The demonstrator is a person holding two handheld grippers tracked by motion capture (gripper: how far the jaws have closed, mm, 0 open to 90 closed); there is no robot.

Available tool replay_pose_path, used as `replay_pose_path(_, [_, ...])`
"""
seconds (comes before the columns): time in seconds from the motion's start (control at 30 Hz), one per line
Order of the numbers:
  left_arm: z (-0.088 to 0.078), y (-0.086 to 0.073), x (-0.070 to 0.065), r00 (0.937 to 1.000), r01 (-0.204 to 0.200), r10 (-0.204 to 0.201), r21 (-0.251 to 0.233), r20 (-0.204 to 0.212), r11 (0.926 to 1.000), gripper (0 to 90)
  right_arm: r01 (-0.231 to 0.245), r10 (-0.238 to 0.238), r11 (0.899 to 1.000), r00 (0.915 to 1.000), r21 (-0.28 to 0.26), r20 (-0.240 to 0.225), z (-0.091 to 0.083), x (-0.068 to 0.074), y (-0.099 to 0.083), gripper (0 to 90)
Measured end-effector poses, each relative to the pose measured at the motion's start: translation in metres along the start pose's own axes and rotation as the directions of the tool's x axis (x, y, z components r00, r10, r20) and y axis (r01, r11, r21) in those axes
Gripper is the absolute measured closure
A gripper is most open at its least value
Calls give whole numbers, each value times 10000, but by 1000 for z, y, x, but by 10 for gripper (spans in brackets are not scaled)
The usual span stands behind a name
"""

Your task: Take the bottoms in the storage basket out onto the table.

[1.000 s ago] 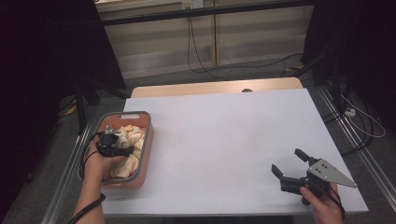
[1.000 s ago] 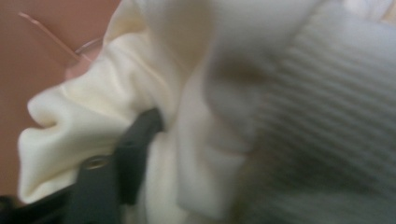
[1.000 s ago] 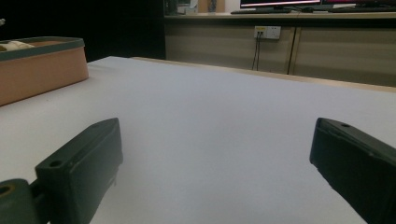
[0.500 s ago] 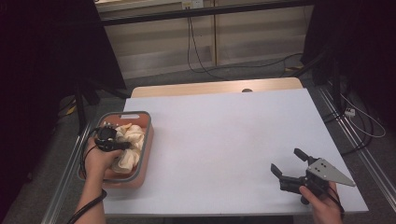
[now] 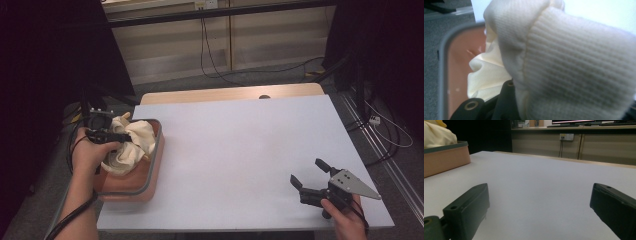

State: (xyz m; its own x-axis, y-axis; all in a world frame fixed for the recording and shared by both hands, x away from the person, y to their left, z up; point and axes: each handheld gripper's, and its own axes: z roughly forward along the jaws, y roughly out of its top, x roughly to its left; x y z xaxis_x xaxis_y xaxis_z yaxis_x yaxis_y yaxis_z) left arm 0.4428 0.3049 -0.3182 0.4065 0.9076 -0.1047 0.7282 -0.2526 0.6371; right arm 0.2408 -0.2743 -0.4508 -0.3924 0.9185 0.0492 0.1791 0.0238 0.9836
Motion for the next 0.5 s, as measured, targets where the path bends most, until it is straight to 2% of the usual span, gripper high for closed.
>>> replay_pose_path(0.2, [-30, 21, -5, 10000, -41, 42, -597, 18, 9982, 718, -77, 78, 10000, 10000, -62, 40, -1, -1, 0, 23])
replay_pose_path(0.33, [-51, 36, -10, 9999, -96, 104, -756, 99, 9971, 718, -85, 85, 9999, 9999, -78, 64, -1, -1, 1, 23])
replay_pose_path(0.5, [-74, 53, -16, 9990, -119, 154, -823, 426, 9965, 717, -68, 69, 10000, 10000, -73, 35, -1, -1, 1, 23])
